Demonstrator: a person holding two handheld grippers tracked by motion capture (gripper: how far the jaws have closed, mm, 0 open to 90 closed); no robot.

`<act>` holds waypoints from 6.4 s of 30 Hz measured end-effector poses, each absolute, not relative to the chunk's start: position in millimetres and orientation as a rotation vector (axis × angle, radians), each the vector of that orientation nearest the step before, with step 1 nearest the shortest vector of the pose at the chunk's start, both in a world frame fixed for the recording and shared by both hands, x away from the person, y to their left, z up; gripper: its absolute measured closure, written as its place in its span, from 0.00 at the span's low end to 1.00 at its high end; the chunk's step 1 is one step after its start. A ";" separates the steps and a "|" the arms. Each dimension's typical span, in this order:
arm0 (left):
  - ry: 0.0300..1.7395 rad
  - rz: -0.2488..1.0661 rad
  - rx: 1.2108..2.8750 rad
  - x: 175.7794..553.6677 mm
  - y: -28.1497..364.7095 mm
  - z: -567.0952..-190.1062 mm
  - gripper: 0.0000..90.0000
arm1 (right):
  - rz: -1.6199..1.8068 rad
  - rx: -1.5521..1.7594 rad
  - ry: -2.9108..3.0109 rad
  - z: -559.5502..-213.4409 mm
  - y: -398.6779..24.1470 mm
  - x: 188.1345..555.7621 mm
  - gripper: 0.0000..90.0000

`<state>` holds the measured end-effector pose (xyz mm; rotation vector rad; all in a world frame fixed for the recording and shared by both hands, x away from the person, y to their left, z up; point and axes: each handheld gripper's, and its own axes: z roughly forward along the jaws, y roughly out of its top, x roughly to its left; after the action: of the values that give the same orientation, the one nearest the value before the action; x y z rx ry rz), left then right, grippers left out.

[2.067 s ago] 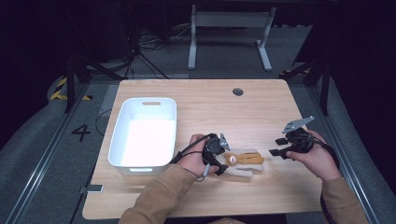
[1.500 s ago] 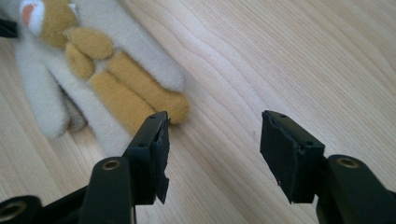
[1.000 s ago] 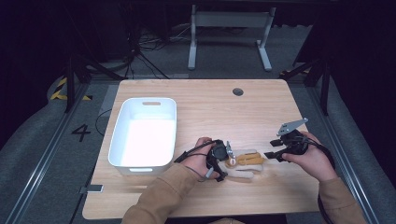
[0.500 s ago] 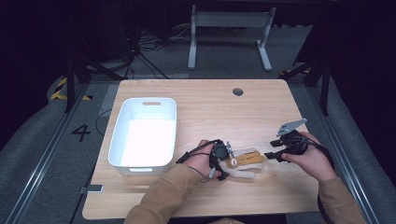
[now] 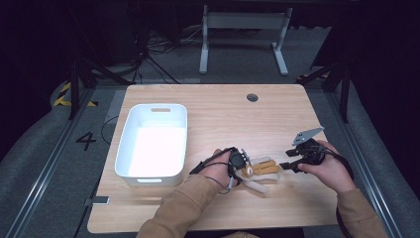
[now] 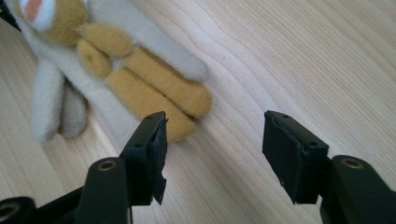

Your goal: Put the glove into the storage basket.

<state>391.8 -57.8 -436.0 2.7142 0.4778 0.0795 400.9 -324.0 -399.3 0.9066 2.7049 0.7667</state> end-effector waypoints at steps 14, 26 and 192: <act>0.544 0.031 2.713 388.8 -59.6 -433.4 0.79 | 0.782 0.919 2.693 -398.3 -327.6 402.2 0.46; 0.657 -0.027 2.590 391.4 -35.4 -407.6 0.79 | 0.844 0.945 2.664 -394.1 -329.0 415.8 0.52; 1.833 0.134 2.067 422.6 169.8 -388.5 0.23 | 0.810 1.234 2.715 -431.1 -329.2 432.3 0.61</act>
<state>422.6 169.8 -388.5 2.0666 1.8334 0.1341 432.3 -329.2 -431.1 1.2342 2.7149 0.8096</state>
